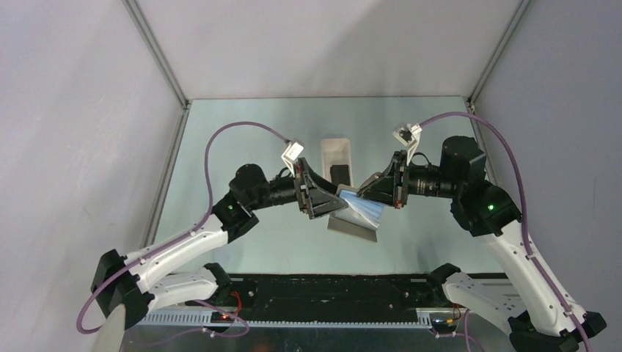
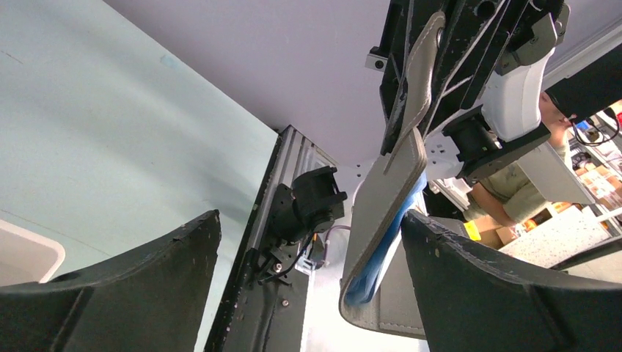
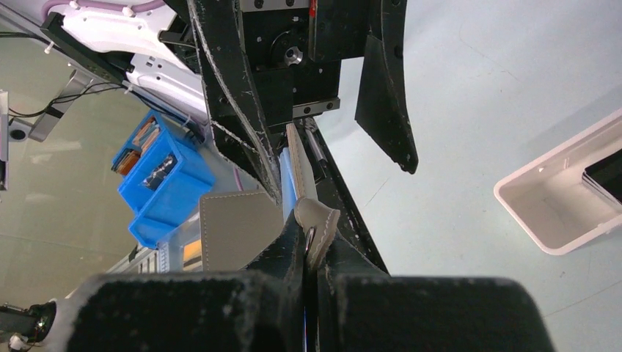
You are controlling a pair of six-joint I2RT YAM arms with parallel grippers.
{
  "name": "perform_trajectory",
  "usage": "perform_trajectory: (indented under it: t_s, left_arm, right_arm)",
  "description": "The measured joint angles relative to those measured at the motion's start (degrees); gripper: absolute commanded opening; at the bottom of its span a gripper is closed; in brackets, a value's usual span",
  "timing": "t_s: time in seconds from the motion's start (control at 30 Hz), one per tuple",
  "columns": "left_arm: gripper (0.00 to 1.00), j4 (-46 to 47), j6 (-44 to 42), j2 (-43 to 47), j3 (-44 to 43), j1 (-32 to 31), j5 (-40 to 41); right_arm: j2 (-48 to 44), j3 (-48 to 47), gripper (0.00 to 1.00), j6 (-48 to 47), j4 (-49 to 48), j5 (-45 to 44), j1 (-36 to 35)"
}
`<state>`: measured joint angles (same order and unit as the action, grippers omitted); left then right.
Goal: Put the credit cards into the card holder
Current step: Open the card holder at the center of the board.
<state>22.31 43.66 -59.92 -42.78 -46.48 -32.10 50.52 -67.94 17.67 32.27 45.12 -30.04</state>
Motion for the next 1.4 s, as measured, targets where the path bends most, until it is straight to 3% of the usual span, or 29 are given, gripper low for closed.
perform_trajectory:
  t_s: [0.4,0.6,0.67,1.03,1.23,1.4]
  left_arm:
    - [0.99,-0.04,-1.07,5.11,-0.2,0.0,0.04]
    - [0.81,0.61,-2.34,4.55,-0.22,0.0,0.81]
    - [0.79,0.52,-2.73,3.17,-0.7,-0.02,0.98]
    - [0.77,-1.07,-4.96,-0.72,-2.56,-1.22,0.81]
    - [0.84,-1.97,-5.33,-0.68,-1.73,-2.75,0.57]
    - [0.84,-2.43,-5.53,-0.5,0.22,-4.55,0.61]
  right_arm:
    - [0.26,0.42,0.0,-1.29,0.0,0.04,0.0]
    - [0.26,0.66,0.0,-1.25,-0.02,0.46,-0.13]
    - [0.26,0.66,0.0,-1.25,0.0,0.48,-0.22]
    - [0.26,0.66,0.0,-1.2,0.0,-0.17,-0.26]
    - [0.26,0.66,0.0,0.26,-0.55,-0.74,0.57]
    - [0.98,0.66,0.0,1.84,-1.31,-0.68,1.57]
